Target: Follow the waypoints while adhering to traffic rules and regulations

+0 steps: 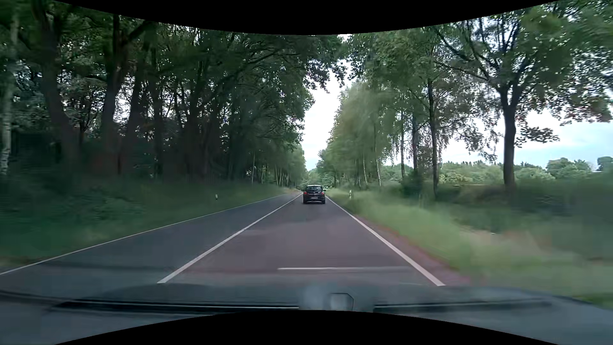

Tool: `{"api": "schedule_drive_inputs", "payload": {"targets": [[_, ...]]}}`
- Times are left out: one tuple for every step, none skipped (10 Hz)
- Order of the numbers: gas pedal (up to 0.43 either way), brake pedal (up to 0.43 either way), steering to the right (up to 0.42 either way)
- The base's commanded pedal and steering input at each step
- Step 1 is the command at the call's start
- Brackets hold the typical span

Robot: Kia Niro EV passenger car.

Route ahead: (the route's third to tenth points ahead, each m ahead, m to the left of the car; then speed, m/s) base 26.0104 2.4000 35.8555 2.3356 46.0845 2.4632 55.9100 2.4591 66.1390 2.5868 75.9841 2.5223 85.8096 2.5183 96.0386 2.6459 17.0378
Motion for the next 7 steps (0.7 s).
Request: {"api": "schedule_drive_inputs", "payload": {"targets": [[0.268, 0.000, -0.003], [0.268, 0.000, -0.003], [0.268, 0.000, -0.003], [0.268, 0.000, -0.003], [0.268, 0.000, -0.003], [0.268, 0.000, -0.003], [0.268, 0.000, -0.004]]}}
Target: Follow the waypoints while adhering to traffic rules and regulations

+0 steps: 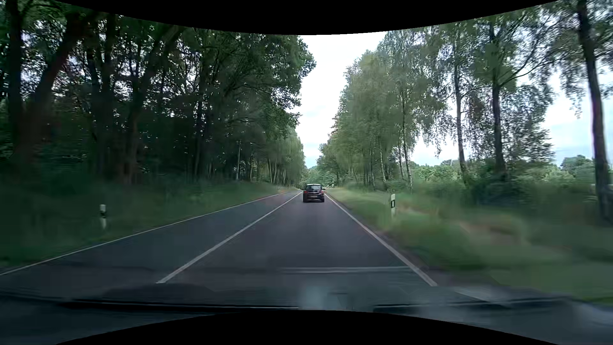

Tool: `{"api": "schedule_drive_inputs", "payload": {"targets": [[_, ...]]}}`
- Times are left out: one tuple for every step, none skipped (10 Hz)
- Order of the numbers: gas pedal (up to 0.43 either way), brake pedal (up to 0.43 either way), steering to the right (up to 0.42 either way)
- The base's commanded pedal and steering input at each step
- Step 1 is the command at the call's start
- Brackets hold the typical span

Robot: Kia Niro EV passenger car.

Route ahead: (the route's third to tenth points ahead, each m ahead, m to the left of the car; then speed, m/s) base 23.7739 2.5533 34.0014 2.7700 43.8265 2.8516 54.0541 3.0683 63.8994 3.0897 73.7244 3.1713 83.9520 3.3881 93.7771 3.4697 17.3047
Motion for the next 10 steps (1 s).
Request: {"api": "schedule_drive_inputs", "payload": {"targets": [[0.268, 0.000, -0.004], [0.268, 0.000, -0.004], [0.268, 0.000, -0.004], [0.268, 0.000, -0.004], [0.268, 0.000, -0.004], [0.268, 0.000, -0.004], [0.268, 0.000, -0.004], [0.268, 0.000, -0.004], [0.268, 0.000, -0.004], [0.268, 0.000, -0.004]]}}
